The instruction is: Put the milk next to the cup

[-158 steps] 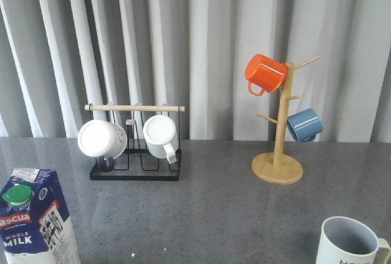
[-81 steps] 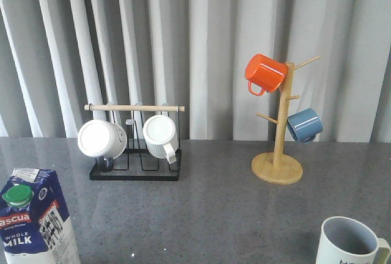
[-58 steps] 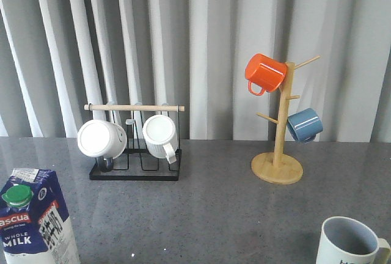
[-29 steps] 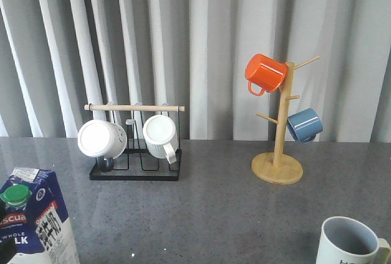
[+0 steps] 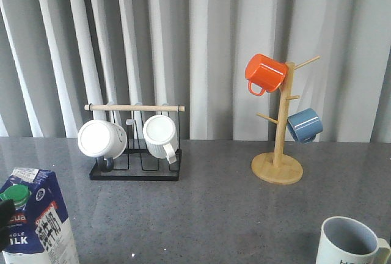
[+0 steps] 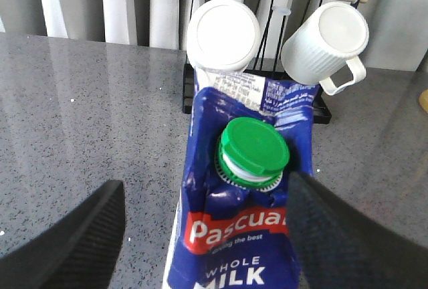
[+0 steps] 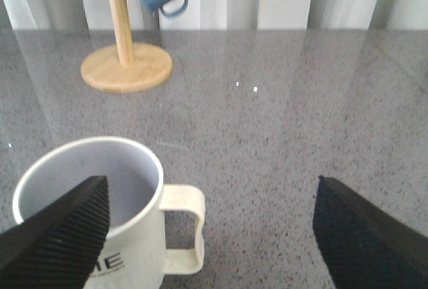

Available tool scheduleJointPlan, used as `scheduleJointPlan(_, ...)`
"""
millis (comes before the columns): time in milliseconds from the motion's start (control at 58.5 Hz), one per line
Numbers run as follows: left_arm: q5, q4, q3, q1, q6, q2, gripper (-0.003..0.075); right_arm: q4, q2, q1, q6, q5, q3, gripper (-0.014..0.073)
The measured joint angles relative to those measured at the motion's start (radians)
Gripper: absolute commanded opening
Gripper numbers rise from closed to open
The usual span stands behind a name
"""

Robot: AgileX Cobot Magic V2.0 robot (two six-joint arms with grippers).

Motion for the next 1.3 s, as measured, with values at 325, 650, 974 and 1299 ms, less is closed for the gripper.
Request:
scheduleJointPlan(325, -0.004, 0.0, 0.0, 0.0, 0.0, -0.052, 0.0503, 0.0, -0.068, 0.0, 0.0, 0.032, 0.0, 0.0577)
scheduleJointPlan(650, -0.004, 0.0, 0.0, 0.0, 0.0, -0.053, 0.0503, -0.002, -0.068, 0.0, -0.001, 0.109, 0.0, 0.0577)
scheduleJointPlan(974, -0.003, 0.0, 0.0, 0.0, 0.0, -0.053, 0.0503, -0.087, -0.1, 0.0, -0.027, -0.007, 0.102, 0.0577)
scheduleJointPlan(1299, -0.003, 0.0, 0.0, 0.0, -0.001, -0.053, 0.0503, -0.155, -0.059, 0.0, 0.03, -0.287, 0.248, 0.0577)
